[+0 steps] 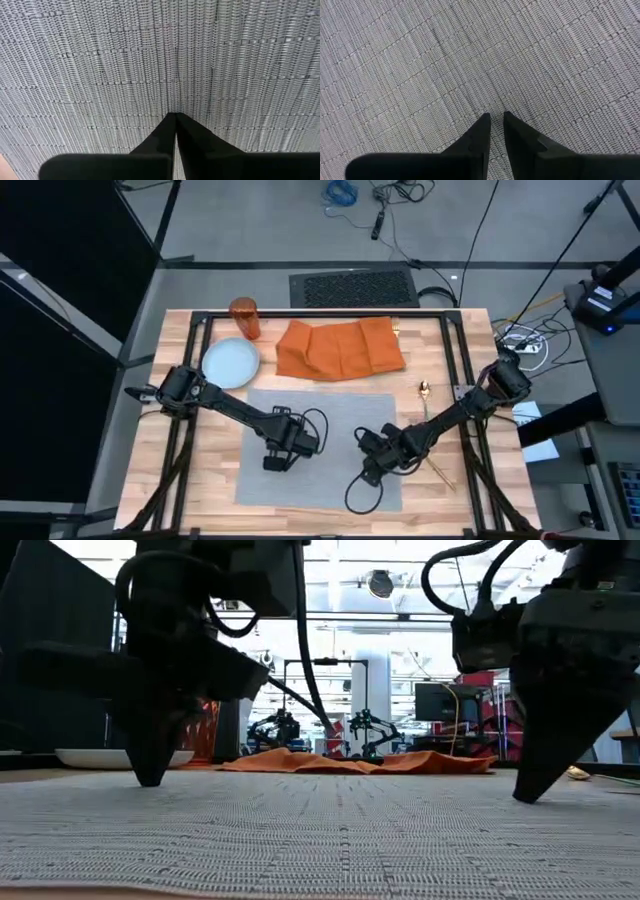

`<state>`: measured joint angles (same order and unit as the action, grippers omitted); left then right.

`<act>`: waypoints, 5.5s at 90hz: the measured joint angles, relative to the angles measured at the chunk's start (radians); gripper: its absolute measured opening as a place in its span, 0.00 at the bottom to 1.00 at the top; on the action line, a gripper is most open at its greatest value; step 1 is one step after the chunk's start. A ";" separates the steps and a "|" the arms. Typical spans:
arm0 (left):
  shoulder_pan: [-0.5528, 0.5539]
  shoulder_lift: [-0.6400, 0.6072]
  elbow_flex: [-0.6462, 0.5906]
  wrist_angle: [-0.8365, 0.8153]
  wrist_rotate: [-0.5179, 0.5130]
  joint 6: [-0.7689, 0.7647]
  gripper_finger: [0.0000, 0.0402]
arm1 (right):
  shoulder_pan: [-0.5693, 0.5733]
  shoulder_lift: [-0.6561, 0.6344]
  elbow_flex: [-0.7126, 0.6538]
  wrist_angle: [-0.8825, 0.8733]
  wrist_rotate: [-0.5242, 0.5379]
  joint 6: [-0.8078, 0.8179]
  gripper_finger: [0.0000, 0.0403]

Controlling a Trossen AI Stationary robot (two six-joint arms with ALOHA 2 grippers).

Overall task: Set table place
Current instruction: Adjust the grey placemat, then fold the orange napkin

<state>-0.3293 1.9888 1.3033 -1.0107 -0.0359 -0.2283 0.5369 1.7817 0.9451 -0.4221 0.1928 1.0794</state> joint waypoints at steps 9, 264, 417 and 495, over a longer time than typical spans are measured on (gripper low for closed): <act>-0.008 0.000 0.000 0.010 0.004 -0.003 0.00 | 0.003 0.000 0.000 0.000 -0.004 0.008 0.09; 0.793 -0.477 0.209 -0.140 -0.671 0.321 0.00 | -0.470 -0.550 -0.001 0.003 0.539 -1.156 0.09; 1.101 -0.014 0.189 0.294 0.114 0.304 0.00 | -0.512 -0.547 0.000 0.008 0.534 -1.198 0.09; 1.160 0.139 0.373 0.180 0.138 0.261 0.30 | -0.525 -0.547 0.000 0.047 0.304 -1.223 0.09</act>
<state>0.8310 2.1273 1.6761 -0.8303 0.1022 0.0322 0.0120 1.2350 0.9447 -0.3752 0.4969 -0.1434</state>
